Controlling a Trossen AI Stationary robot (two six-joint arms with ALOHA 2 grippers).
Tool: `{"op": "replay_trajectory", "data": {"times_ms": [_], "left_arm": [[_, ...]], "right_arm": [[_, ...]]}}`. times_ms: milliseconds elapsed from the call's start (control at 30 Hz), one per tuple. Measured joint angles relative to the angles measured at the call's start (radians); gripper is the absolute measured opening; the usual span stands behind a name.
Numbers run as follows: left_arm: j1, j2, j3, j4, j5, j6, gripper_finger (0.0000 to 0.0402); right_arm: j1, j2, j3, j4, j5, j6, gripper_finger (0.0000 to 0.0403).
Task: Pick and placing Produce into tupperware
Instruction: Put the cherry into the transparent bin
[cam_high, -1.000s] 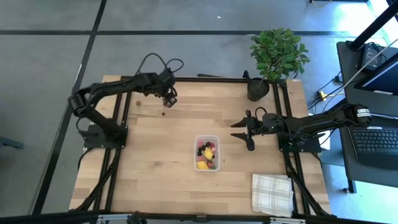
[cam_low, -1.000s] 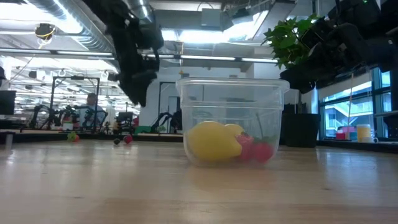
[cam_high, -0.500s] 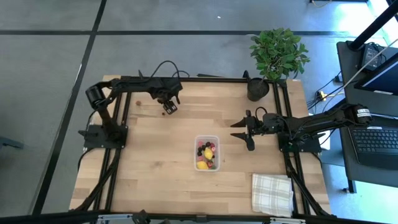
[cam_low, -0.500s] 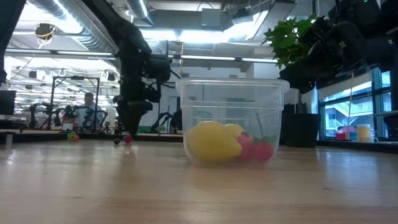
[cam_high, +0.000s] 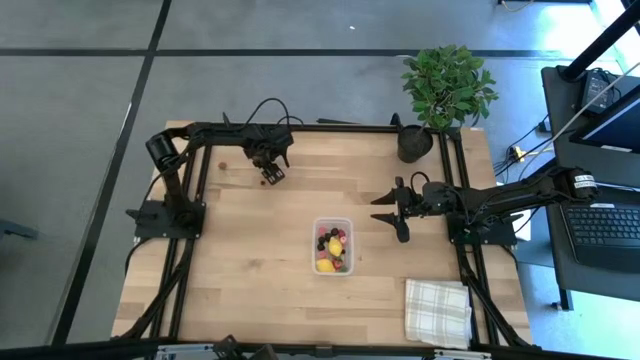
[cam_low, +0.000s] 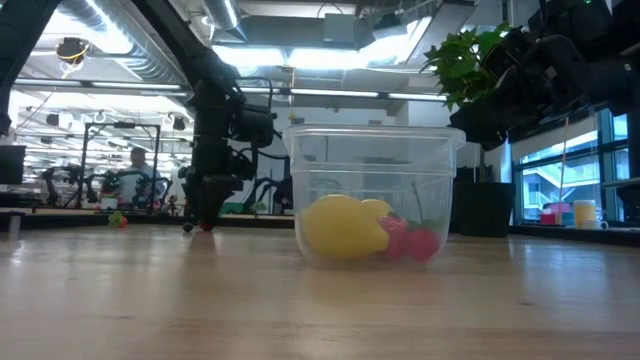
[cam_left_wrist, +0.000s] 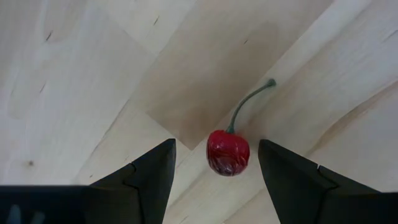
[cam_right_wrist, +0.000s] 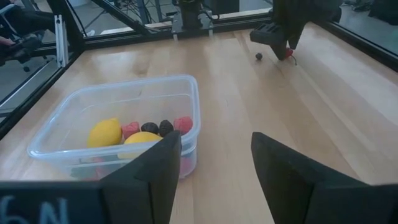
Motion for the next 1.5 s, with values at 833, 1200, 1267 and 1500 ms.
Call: {"op": "replay_trajectory", "data": {"times_ms": [833,1200,1267,1500], "left_arm": [[-0.002,0.003,-0.001,0.004,0.038,0.008,0.0076],[-0.001,0.003,-0.002,0.003,0.053,0.008,0.0065],[-0.001,0.003,-0.001,-0.002,0.061,0.011,0.0064],[0.0,0.008,0.08,-0.159,0.217,0.082,0.0057]], "right_arm": [[0.0,0.0,0.0,-0.002,0.0,-0.004,0.0198],[0.0,0.0,0.0,-0.002,0.0,-0.004,0.0198],[0.0,0.0,0.0,-0.002,0.0,-0.004,0.0198],[0.0,0.0,0.0,-0.001,0.0,-0.004,0.0198]]}}
